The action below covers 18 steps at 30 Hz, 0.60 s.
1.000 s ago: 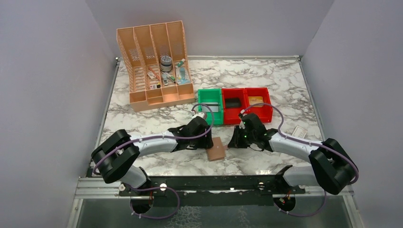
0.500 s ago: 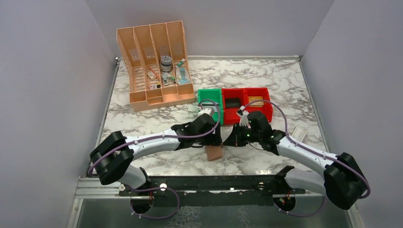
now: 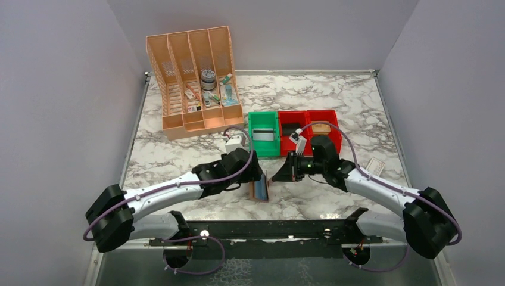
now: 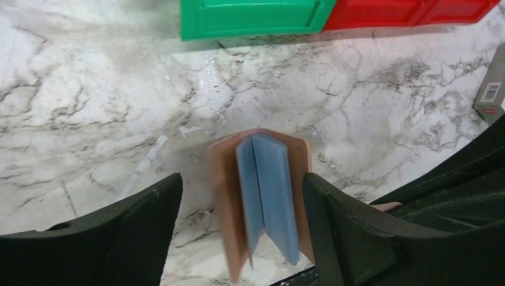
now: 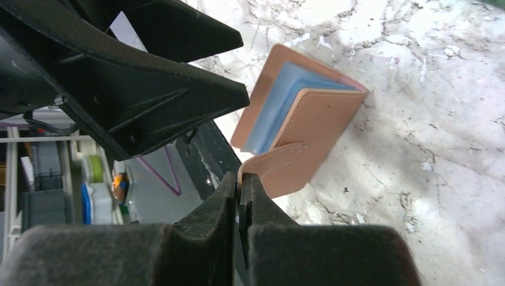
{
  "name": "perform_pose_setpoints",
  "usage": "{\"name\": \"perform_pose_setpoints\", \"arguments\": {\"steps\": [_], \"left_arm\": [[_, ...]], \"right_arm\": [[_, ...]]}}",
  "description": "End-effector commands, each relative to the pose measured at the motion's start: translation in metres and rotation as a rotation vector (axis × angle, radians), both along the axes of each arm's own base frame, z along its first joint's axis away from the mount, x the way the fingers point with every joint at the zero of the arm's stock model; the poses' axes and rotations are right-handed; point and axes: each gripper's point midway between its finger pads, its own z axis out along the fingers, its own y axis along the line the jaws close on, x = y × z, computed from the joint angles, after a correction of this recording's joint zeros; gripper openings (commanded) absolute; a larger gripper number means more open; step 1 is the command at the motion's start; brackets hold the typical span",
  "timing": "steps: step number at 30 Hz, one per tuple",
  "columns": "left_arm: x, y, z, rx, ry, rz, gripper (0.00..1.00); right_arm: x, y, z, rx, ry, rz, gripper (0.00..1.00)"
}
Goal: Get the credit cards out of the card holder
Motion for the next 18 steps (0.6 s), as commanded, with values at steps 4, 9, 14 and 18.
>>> {"name": "perform_pose_setpoints", "arguments": {"steps": [4,9,14,18], "left_arm": [[-0.001,0.028,-0.001,0.018,-0.031,0.095,0.75],[-0.006,0.016,-0.005,-0.002,-0.009,0.033,0.72],[-0.009,-0.002,-0.011,-0.031,0.016,-0.036,0.65],[-0.009,-0.017,-0.017,-0.025,0.036,-0.094,0.50]], "right_arm": [[0.016,-0.012,-0.021,-0.087,0.055,-0.157,0.01],[0.023,-0.061,-0.082,-0.318,0.087,-0.369,0.01],[0.014,-0.084,-0.113,-0.378,0.147,-0.457,0.01],[0.014,-0.088,-0.122,-0.410,0.136,-0.457,0.01]]}}
